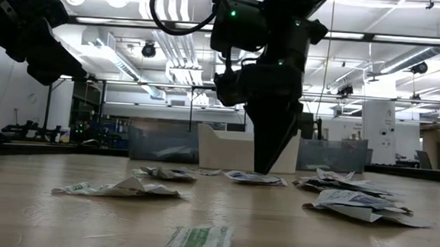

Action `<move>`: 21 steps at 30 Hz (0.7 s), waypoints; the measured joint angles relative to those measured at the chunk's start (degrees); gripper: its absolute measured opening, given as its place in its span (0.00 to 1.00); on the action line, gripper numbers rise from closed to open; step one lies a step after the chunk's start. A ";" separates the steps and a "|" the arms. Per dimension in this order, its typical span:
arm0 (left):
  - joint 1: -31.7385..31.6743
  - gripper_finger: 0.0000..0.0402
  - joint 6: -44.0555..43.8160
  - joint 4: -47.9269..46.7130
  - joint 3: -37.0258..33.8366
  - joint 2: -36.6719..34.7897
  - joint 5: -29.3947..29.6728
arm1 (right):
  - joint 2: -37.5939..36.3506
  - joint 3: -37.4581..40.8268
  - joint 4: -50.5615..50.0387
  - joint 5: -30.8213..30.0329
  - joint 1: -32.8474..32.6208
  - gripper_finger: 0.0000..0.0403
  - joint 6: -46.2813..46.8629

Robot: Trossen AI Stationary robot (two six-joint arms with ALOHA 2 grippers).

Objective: Pick & Place First Aid Supplies
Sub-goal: Put the blue alcohol pad into the middle gray bin

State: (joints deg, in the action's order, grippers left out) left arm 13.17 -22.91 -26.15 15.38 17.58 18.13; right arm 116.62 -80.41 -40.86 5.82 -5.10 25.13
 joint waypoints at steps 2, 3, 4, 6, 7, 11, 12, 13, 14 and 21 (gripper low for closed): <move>0.00 0.23 -0.01 0.00 0.00 0.00 0.00 | 0.00 0.50 0.68 0.00 -0.01 0.33 0.03; 0.00 0.23 -0.01 0.00 0.00 0.00 0.00 | 0.00 0.79 1.21 -0.01 -0.02 0.33 0.08; 0.00 0.23 0.01 -0.02 0.00 0.00 0.00 | 0.00 1.02 1.49 -0.02 -0.08 0.33 0.23; 0.00 0.23 0.00 -0.02 0.00 0.00 0.01 | 0.00 1.56 1.82 -0.25 -0.16 0.32 0.42; -0.02 0.23 -0.01 -0.02 0.00 0.00 0.00 | -0.02 1.81 2.06 -0.37 -0.20 0.31 0.44; -0.02 0.23 -0.01 -0.03 -0.02 0.00 0.01 | -0.09 2.22 2.27 -2.21 -0.26 0.27 1.64; -0.02 0.23 0.00 -0.04 -0.04 0.00 0.02 | -0.09 2.24 2.27 -2.63 -0.31 0.25 1.76; -0.02 0.23 -0.01 -0.04 -0.04 0.00 0.02 | -0.09 2.26 2.27 -3.05 -0.32 0.23 1.91; -0.02 0.23 -0.01 -0.07 -0.07 0.00 0.02 | -0.09 2.28 2.25 -3.22 -0.33 0.22 1.99; -0.02 0.23 -0.03 -0.17 -0.09 0.00 0.01 | -0.11 2.39 2.14 -3.23 -0.30 0.07 2.36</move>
State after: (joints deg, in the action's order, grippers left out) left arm 13.15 -22.94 -26.33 15.29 17.58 18.15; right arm 116.51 -78.02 -38.72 2.59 -5.41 27.49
